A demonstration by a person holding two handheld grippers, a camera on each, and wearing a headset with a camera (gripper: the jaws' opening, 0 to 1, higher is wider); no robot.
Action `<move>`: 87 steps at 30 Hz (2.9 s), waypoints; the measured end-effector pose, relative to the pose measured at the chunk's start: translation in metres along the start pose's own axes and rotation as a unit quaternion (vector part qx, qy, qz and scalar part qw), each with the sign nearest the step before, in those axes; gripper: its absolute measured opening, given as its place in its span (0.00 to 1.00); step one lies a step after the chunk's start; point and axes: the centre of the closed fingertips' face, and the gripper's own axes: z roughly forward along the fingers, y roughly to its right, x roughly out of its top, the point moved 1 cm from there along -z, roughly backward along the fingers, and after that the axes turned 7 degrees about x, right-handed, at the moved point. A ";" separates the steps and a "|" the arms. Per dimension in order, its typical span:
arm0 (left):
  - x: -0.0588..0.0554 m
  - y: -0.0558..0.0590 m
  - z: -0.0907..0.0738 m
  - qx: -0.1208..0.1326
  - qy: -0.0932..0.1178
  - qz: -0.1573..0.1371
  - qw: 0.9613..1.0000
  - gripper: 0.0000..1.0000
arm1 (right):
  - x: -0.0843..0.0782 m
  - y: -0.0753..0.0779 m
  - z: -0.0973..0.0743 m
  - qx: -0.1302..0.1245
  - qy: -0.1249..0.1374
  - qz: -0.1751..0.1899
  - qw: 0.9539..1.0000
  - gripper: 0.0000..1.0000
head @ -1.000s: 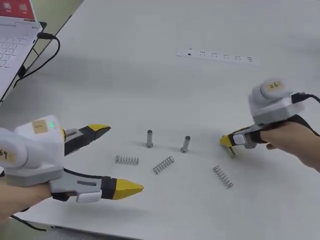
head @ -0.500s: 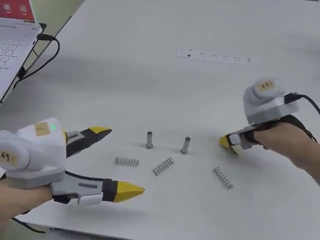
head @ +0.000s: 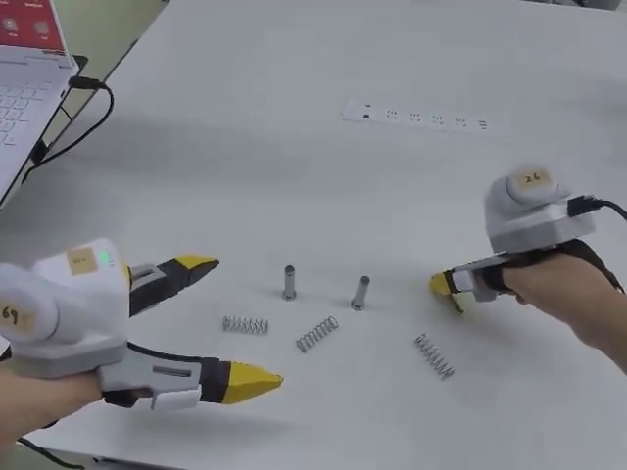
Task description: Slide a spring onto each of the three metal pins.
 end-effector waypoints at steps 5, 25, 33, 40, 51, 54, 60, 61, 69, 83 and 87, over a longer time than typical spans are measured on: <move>0.001 -0.001 -0.001 0.001 0.002 -0.002 1.000 0.92 | -0.003 -0.003 -0.007 0.006 0.014 -0.009 1.000 0.05; 0.000 0.005 0.002 -0.004 0.000 0.004 1.000 0.92 | -0.007 -0.008 -0.030 0.009 0.083 -0.021 0.996 0.05; 0.001 0.006 0.001 -0.004 0.000 0.006 1.000 0.92 | -0.005 -0.008 -0.030 0.009 0.095 -0.025 0.995 0.05; 0.000 0.006 0.001 -0.003 0.001 0.005 1.000 0.92 | -0.003 -0.009 -0.032 0.009 0.107 -0.034 0.994 0.05; 0.002 0.005 0.002 0.000 0.003 0.007 1.000 0.92 | -0.001 -0.011 -0.034 0.007 0.124 -0.046 0.991 0.05; 0.003 0.004 0.001 0.002 0.005 0.005 1.000 0.92 | -0.001 -0.012 -0.034 0.006 0.129 -0.050 0.990 0.05; 0.002 0.003 0.000 0.002 0.005 0.005 1.000 0.92 | -0.001 -0.013 -0.034 0.005 0.137 -0.054 0.989 0.05; 0.002 0.003 0.000 0.002 0.005 0.005 1.000 0.92 | -0.001 -0.013 -0.034 0.005 0.139 -0.055 0.989 0.05; 0.002 0.005 0.001 0.000 0.006 0.003 1.000 0.92 | -0.001 -0.016 -0.035 0.000 0.146 -0.072 0.987 0.06; 0.004 0.002 0.000 0.005 0.012 0.002 1.000 0.93 | -0.005 -0.020 -0.037 -0.006 0.154 -0.091 0.984 0.06; 0.005 0.000 0.000 0.008 0.015 0.001 1.000 0.93 | -0.007 -0.020 -0.038 -0.009 0.152 -0.097 0.984 0.06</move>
